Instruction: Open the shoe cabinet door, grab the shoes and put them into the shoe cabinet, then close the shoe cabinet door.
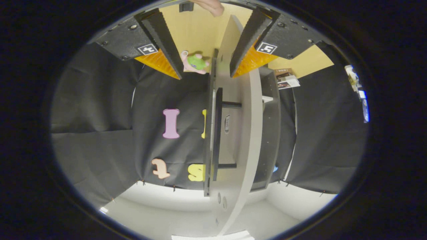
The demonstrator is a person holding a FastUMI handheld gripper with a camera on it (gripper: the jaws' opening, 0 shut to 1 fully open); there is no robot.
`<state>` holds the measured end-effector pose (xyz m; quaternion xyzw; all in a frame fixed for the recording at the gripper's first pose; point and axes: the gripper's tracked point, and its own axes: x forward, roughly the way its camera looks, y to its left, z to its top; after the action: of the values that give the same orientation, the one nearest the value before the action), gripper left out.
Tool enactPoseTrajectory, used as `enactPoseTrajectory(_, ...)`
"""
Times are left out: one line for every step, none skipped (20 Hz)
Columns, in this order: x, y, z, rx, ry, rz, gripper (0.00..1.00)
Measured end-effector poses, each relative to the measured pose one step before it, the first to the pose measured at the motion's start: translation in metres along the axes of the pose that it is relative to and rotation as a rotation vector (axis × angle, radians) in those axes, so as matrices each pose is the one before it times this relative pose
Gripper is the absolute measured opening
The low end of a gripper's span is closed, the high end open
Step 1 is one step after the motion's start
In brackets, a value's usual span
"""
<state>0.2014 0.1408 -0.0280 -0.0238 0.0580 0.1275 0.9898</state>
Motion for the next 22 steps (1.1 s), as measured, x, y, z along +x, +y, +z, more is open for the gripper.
enactPoseTrajectory(0.00014, 0.00896, 0.00102, 0.01323, -0.00347, 0.00428, 0.93)
enactPoseTrajectory(0.00117, 0.00961, -0.00199, 0.00440, 0.00764, 0.00539, 0.93)
enactPoseTrajectory(0.00065, 0.00672, 0.00223, 0.00392, -0.00580, 0.00025, 0.93)
enactPoseTrajectory(0.00033, 0.00432, 0.00027, -0.00123, -0.00060, -0.00295, 0.93)
enactPoseTrajectory(0.00080, 0.00505, 0.00053, -0.00097, -0.00170, -0.00393, 0.93)
enactPoseTrajectory(0.00043, 0.00518, -0.00004, -0.00142, -0.00318, -0.00597, 0.93)
enactPoseTrajectory(0.00047, 0.00457, 0.00129, -0.00031, -0.00249, -0.00746, 0.93)
enactPoseTrajectory(-0.00005, 0.00574, 0.00061, -0.00187, -0.00481, -0.00568, 0.93)
enactPoseTrajectory(0.00078, 0.00468, 0.00070, -0.00264, -0.00244, -0.00487, 0.93)
enactPoseTrajectory(0.00133, 0.00472, -0.00011, -0.00167, -0.00730, -0.00513, 0.92)
enactPoseTrajectory(0.00102, 0.00471, 0.00047, -0.00219, -0.00391, 0.00038, 0.92)
enactPoseTrajectory(0.00105, 0.00681, -0.00094, 0.00171, -0.00336, 0.00470, 0.92)
enactPoseTrajectory(0.00174, 0.00636, -0.00046, 0.00327, -0.00148, 0.00402, 0.92)
enactPoseTrajectory(0.00249, 0.00683, -0.00142, 0.00192, 0.00273, 0.00488, 0.93)
enactPoseTrajectory(0.00310, 0.00557, -0.00141, -0.00278, 0.00261, 0.00568, 0.93)
enactPoseTrajectory(0.00206, 0.00713, -0.00123, -0.00239, 0.00061, 0.00616, 0.93)
enactPoseTrajectory(0.00260, 0.00681, -0.00005, 0.00368, -0.00516, 0.00497, 0.93)
enactPoseTrajectory(0.00210, 0.00826, 0.00082, 0.01450, -0.00822, 0.00454, 0.93)
enactPoseTrajectory(0.00349, 0.00868, -0.00087, 0.00694, -0.00276, 0.01082, 0.93)
enactPoseTrajectory(0.00387, 0.00901, -0.00216, -0.00694, -0.00211, 0.02185, 0.93)
enactPoseTrajectory(0.00270, 0.00829, -0.00338, -0.00783, 0.00239, 0.02784, 0.93)
enactPoseTrajectory(0.00229, 0.00891, -0.00363, 0.00366, 0.00249, 0.02444, 0.93)
